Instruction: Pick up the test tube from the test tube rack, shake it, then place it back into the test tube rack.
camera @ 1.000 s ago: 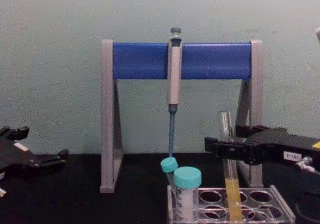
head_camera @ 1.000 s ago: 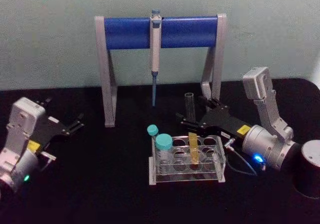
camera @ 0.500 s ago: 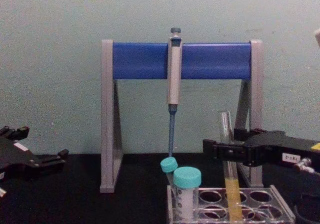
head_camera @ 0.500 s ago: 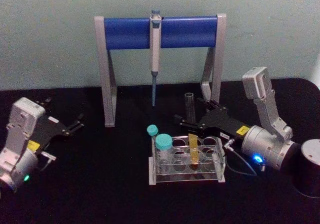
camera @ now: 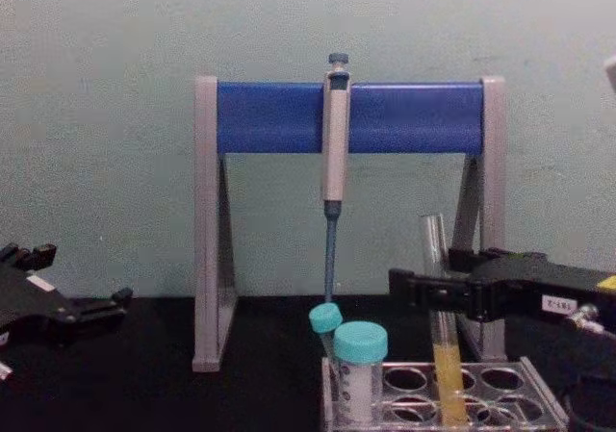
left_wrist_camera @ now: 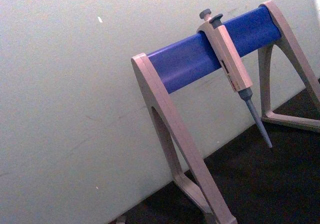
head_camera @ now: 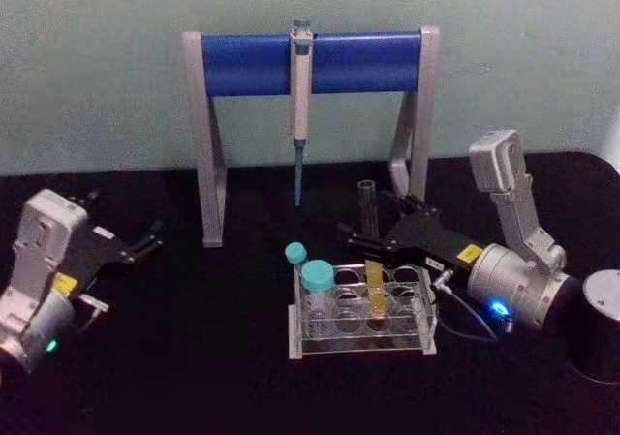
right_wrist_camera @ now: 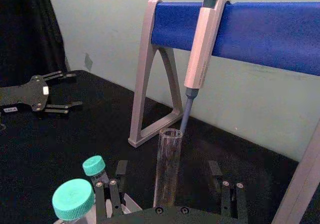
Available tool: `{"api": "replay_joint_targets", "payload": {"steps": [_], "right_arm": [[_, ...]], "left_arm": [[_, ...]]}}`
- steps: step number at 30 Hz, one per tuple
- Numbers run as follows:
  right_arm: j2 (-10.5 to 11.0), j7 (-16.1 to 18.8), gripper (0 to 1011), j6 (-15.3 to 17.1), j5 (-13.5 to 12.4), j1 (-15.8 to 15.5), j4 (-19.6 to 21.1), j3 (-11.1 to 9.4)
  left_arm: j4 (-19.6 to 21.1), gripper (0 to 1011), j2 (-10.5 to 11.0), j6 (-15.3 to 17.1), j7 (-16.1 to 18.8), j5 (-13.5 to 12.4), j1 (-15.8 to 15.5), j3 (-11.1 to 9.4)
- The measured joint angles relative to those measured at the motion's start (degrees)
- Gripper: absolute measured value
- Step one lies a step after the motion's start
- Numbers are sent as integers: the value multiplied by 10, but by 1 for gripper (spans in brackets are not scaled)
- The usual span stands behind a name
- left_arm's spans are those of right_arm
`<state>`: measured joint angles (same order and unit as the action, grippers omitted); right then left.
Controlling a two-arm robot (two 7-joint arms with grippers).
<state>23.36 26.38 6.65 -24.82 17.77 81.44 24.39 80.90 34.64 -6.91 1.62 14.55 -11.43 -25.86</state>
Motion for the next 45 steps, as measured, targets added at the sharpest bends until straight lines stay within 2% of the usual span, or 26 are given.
{"api": "replay_joint_targets", "payload": {"steps": [4, 12, 17, 20, 23, 25, 26, 29, 30, 45], "right_arm": [[0, 0, 999, 0, 0, 0, 0, 0], [0, 0, 836, -1, 0, 0, 0, 0], [0, -1, 662, -1, 1, 0, 0, 0], [0, -1, 590, -1, 1, 0, 0, 0], [0, -1, 456, -1, 1, 0, 0, 0], [0, -1, 416, -1, 1, 0, 0, 0], [0, -1, 353, -1, 1, 0, 0, 0], [0, -1, 295, -1, 1, 0, 0, 0], [0, -1, 247, -1, 0, 0, 1, 0], [0, -1, 232, -1, 0, 0, 0, 0]], "left_arm": [[0, 1001, 0, 0, 0, 0, 0, 0], [0, 1001, 0, 0, 0, 0, 0, 0], [0, 1001, 0, 0, 0, 0, 0, 0], [0, 1001, 0, 0, 0, 0, 0, 0], [0, 1001, 0, 0, 0, 0, 0, 0], [0, 1001, 0, 0, 0, 0, 0, 0], [0, 1001, 0, 0, 0, 0, 0, 0], [0, 1001, 0, 0, 0, 0, 0, 0], [0, 1001, 0, 0, 0, 0, 0, 0], [0, 1001, 0, 0, 0, 0, 0, 0]]}}
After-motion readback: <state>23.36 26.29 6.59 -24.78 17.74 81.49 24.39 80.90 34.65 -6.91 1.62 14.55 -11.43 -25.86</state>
